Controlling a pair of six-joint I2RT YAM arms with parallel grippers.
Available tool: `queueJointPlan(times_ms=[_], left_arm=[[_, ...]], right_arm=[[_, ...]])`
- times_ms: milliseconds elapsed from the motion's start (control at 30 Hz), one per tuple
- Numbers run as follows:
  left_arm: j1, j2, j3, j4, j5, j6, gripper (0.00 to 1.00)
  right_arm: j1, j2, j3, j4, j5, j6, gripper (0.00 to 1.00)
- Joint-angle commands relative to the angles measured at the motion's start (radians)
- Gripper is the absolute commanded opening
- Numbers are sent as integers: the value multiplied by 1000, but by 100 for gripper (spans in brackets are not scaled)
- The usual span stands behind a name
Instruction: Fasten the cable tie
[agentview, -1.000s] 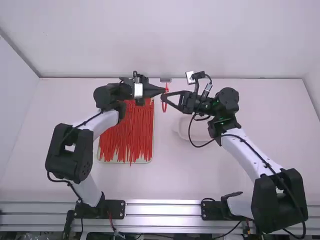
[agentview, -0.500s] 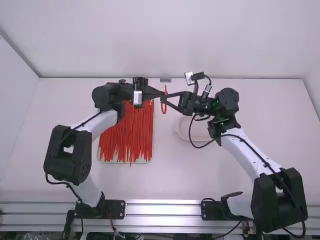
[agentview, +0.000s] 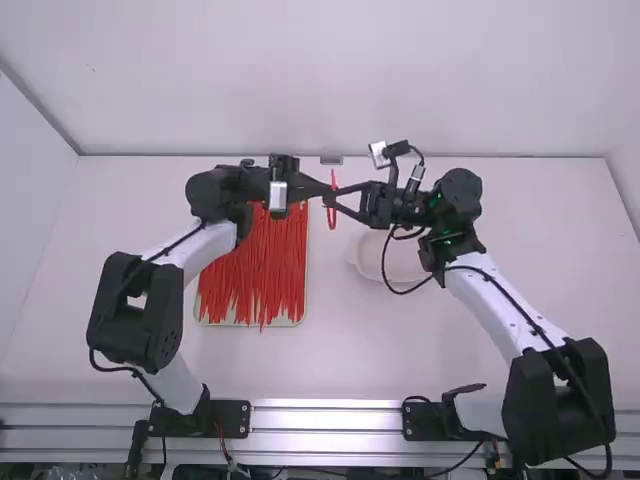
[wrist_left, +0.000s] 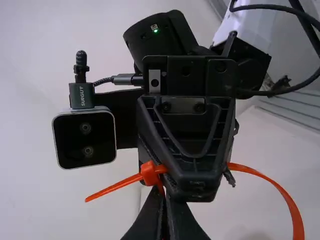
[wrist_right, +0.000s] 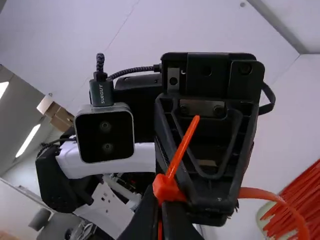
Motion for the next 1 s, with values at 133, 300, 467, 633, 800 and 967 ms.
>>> queueJointPlan(times_ms=[133, 300, 467, 633, 800, 967], left_arm=[[-73, -23, -31, 24, 136, -23, 1], [-51, -23, -31, 23, 124, -54, 1], [-25, -23, -31, 24, 122, -77, 1], [-3, -23, -31, 23, 122, -98, 1], [14, -23, -31, 20, 122, -119, 1], [13, -23, -31, 22, 126, -127, 1]], right_arm=[[-25, 81, 95, 0, 121, -5, 0], [-51, 87, 97, -2, 74, -5, 0], [-61, 85, 97, 7, 17, -5, 9], [-59, 85, 97, 8, -31, 18, 13], [-61, 85, 97, 2, -43, 19, 16], [-61, 85, 97, -1, -67, 22, 18]])
